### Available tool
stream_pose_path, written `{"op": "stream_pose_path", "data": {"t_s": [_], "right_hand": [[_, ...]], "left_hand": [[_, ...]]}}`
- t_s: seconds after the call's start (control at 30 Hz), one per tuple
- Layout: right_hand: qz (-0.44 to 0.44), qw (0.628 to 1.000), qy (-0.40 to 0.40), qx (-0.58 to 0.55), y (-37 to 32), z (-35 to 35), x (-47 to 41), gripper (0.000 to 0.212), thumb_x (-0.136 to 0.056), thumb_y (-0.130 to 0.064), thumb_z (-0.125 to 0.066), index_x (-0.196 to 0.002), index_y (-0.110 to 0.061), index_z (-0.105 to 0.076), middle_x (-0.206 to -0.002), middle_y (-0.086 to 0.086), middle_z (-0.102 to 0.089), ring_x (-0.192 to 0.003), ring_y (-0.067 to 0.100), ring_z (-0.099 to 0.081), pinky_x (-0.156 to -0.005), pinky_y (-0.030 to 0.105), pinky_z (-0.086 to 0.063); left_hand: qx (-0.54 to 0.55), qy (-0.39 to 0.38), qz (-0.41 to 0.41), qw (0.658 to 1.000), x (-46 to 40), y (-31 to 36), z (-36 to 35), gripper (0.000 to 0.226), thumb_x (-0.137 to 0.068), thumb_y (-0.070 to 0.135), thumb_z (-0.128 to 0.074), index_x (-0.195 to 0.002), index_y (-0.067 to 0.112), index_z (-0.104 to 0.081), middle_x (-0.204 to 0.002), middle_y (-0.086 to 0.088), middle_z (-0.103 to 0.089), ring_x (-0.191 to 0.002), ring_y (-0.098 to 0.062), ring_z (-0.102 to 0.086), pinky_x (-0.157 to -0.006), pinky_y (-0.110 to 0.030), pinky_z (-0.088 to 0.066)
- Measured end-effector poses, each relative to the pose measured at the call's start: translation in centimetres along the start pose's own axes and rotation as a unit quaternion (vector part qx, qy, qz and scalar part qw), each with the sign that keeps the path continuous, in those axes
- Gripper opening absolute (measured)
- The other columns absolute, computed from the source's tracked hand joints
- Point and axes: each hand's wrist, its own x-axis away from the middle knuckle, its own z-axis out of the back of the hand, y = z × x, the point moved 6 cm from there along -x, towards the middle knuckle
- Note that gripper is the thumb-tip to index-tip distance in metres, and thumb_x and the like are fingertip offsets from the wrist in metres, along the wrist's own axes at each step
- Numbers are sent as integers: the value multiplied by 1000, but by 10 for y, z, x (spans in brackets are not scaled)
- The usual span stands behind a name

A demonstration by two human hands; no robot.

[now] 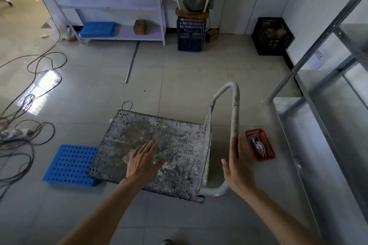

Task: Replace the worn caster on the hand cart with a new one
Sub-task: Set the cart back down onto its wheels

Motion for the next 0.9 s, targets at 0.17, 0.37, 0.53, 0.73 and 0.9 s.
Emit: {"op": "stream_pose_path", "data": {"t_s": [0.17,0.37,0.53,0.73,0.9], "right_hand": [[9,999,11,-48,-27,-20,2,88,-103,-24,-52,-160,-13,15,-169,10,15,-153,24,-13,-85,16,-51],[-6,998,22,-67,-37,-30,10,90,-100,-19,-54,-161,-13,11,-170,10,11,-152,21,-13,-89,30,-60],[0,998,27,-52,-18,-24,11,87,-98,-17,-54,-162,-11,5,-170,10,9,-154,28,-21,-90,40,-60],[11,1000,21,-3,24,-1,-1,83,-99,-17,-56,-162,-7,-4,-170,15,3,-152,29,-25,-104,41,-53],[8,995,13,100,78,32,-18,84,-96,-26,-60,-162,-6,-11,-167,18,-12,-150,31,-31,-115,43,-42]], "left_hand": [[-3,-2,2,1000,-1,-3,1,77,-99,62,-44,-161,23,-21,-168,4,-20,-153,-16,-22,-124,-34,-17],[-3,6,-6,1000,-5,10,7,77,-98,64,-43,-160,25,-22,-167,5,-20,-153,-17,-21,-125,-36,-17],[4,4,-7,1000,-7,26,7,77,-98,62,-46,-160,24,-23,-167,3,-21,-153,-17,-20,-125,-37,-17],[4,3,-4,1000,-5,54,2,77,-97,65,-44,-160,27,-22,-168,5,-19,-154,-15,-19,-125,-34,-15],[7,4,-9,1000,-6,86,-7,76,-97,65,-45,-160,27,-25,-167,6,-22,-152,-15,-23,-124,-34,-18]]}}
